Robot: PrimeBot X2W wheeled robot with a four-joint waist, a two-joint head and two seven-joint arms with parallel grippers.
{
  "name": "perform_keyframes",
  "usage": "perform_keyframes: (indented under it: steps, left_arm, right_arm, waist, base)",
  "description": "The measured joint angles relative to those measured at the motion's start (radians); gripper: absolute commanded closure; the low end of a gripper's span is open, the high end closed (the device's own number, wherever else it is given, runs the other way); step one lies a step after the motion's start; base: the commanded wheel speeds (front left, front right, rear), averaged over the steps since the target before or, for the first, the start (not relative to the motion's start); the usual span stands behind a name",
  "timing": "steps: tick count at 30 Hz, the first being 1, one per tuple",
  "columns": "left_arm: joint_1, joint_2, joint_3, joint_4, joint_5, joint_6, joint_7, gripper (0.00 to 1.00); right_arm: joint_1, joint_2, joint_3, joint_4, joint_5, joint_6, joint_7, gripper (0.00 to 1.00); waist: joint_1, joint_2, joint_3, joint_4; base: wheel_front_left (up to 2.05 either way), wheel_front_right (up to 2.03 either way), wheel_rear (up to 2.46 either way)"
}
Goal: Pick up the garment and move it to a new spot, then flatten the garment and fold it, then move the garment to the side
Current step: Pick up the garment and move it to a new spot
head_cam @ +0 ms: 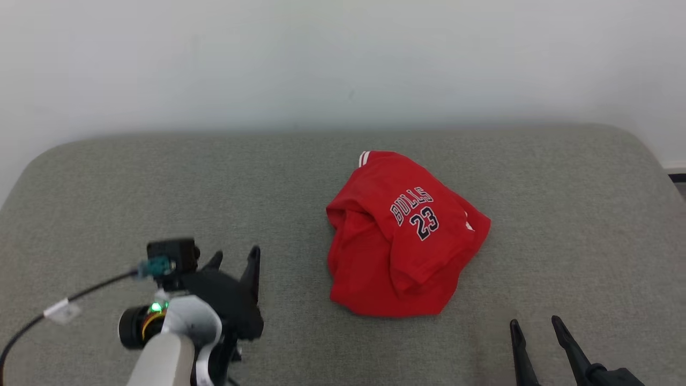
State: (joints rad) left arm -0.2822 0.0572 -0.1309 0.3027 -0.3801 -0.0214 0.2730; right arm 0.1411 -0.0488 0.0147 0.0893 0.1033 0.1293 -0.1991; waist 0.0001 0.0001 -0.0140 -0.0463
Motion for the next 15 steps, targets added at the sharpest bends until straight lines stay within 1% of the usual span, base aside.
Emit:
perform_keyframes:
  steps: [2, 5, 7, 10, 13, 15]
  left_arm:
    - [-0.079, -0.005, -0.014, -0.006, -0.048, 0.044, 0.081, 0.00]
    - [-0.163, -0.005, -0.059, 0.004, -0.099, 0.104, 0.191, 0.00]
    - [-0.212, -0.006, -0.096, 0.003, -0.145, 0.146, 0.212, 0.00]
    - [-0.291, -0.007, -0.153, 0.025, -0.166, 0.192, 0.233, 0.00]
    - [-0.324, -0.007, -0.209, 0.066, -0.216, 0.225, 0.268, 0.00]
    - [-0.362, -0.007, -0.249, 0.098, -0.195, 0.240, 0.272, 0.00]
  right_arm:
    - [-0.004, -0.001, 0.007, 0.000, 0.001, 0.000, 0.001, 0.00]
    - [-0.020, -0.001, 0.029, 0.000, 0.005, 0.000, 0.001, 0.00]
    - [-0.029, 0.000, 0.038, 0.002, 0.009, 0.000, 0.000, 0.00]
    - [-0.039, -0.002, 0.045, 0.009, 0.011, 0.000, -0.003, 0.00]
    - [-0.045, -0.001, 0.054, 0.015, 0.012, 0.000, -0.007, 0.00]
    - [-0.054, -0.001, 0.055, 0.016, 0.018, 0.000, -0.010, 0.00]
  waist:
    - [-0.0001, -0.0001, 0.006, -0.018]
    - [0.0000, 0.0000, 0.018, -0.050]
    - [0.0000, 0.0000, 0.026, -0.075]
    - [0.0000, 0.0000, 0.042, -0.111]
    - [0.0000, 0.0000, 0.059, -0.147]
    - [0.0000, 0.0000, 0.071, -0.170]
  base:
    - [0.00, 0.00, 0.00]
    - [0.00, 0.00, 0.00]
    - [0.00, 0.00, 0.00]
    - [0.00, 0.00, 0.00]
    - [0.00, 0.00, 0.00]
    - [0.00, 0.00, 0.00]
